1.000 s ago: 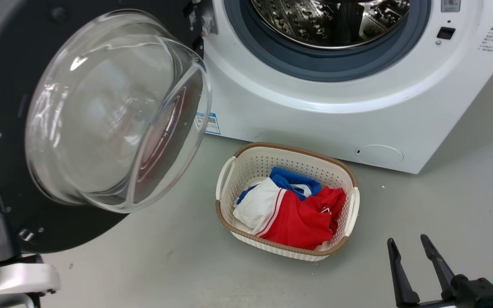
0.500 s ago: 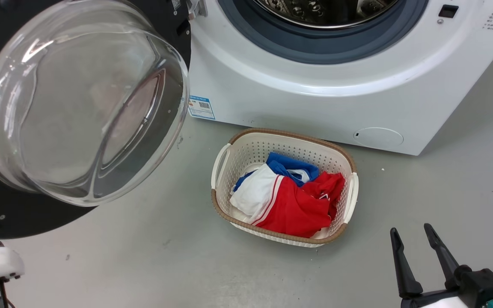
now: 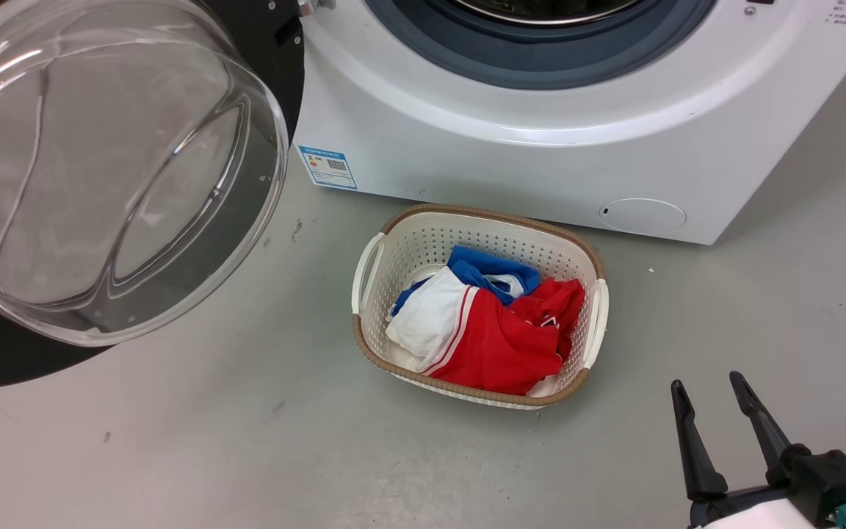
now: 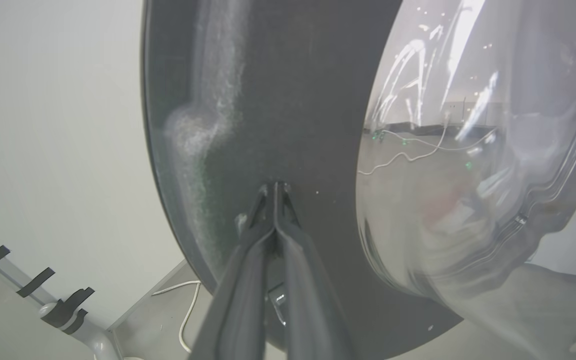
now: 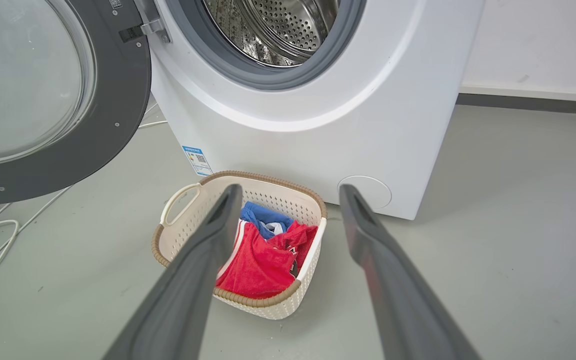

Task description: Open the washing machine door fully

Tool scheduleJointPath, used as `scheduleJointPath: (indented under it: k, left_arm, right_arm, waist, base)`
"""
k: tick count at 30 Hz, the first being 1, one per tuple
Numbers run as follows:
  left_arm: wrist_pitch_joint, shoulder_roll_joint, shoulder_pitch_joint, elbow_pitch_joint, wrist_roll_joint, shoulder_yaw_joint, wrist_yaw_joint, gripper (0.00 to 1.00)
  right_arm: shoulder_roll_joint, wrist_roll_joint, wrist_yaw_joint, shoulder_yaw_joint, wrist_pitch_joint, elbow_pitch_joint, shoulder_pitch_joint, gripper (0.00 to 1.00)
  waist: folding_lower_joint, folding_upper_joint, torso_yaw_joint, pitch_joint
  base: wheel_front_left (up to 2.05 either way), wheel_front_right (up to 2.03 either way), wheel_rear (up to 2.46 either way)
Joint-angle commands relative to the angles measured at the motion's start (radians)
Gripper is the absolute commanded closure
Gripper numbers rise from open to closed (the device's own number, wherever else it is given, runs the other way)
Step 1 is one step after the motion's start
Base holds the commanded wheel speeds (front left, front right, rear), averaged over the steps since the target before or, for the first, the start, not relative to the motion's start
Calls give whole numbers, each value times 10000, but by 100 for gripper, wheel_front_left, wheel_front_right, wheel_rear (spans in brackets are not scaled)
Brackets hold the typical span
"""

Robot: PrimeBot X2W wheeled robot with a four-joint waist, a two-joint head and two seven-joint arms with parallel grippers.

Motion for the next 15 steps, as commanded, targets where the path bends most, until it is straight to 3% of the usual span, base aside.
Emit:
scheduleJointPath:
  k: [1, 9, 15]
  left_arm:
    - [-2, 72, -218, 141, 68, 80, -33, 100]
    - [-5, 76, -334, 558, 317, 309, -403, 100]
    - [-11, -339, 198, -29, 720, 198, -669, 100]
  right_arm:
    - [-59, 19, 0, 1, -21, 9, -139, 0]
    - [39, 71, 0, -17, -21, 143, -73, 0]
    - [163, 105, 1, -98, -21, 103, 175, 0]
  waist:
    - [0, 0, -20, 18]
    - [0, 0, -77, -290]
    - [0, 0, -106, -987]
  base:
    - [0, 0, 0]
    - [0, 0, 0]
    - [0, 0, 0]
